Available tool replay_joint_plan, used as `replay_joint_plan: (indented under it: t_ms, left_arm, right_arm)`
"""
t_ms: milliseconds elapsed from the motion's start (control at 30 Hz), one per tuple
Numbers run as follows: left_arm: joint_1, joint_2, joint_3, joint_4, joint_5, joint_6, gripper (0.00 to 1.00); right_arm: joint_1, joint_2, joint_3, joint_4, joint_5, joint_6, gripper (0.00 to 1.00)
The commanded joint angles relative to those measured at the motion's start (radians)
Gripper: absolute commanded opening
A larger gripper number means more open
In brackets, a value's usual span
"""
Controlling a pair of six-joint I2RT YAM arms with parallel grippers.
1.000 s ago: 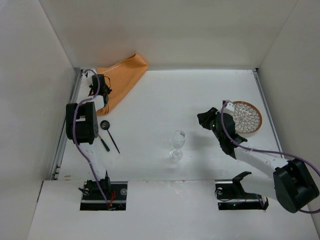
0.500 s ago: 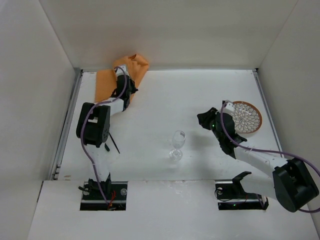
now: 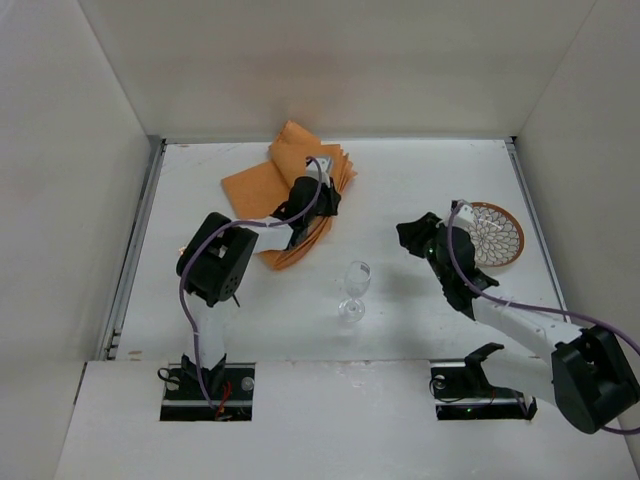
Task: Set the dinner table for one person
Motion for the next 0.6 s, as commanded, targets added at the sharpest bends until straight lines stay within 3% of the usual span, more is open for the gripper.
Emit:
replay_joint_plan:
  t_ms: [0,267,433,567]
  left_arm:
    - [-0.011,0.004,-0.024,0.095,0.078,0.011,0.03]
    - [-0.039,-0.056,-0.153,0.135,0.218,-0.024,0.04]
    - [-0.030,-0.110,-0.245,0.210,0.328,-0.110,0.04]
    - [-0.033,-0.179,-0.330,0.278,0.341,-0.154,0.09]
  right_arm:
    - [-0.028,-0.048,-0.005,0.059,0.023,-0.005,0.45]
    - [-0.048,0.012,-0.010,0.120,-0.024,0.018,0.77]
    - [-0.074,0.199,0.030,0.238,-0.211,0.076,0.88]
    - [-0.069,0.357,0.093,0.304,-0.288,0.170,0.91]
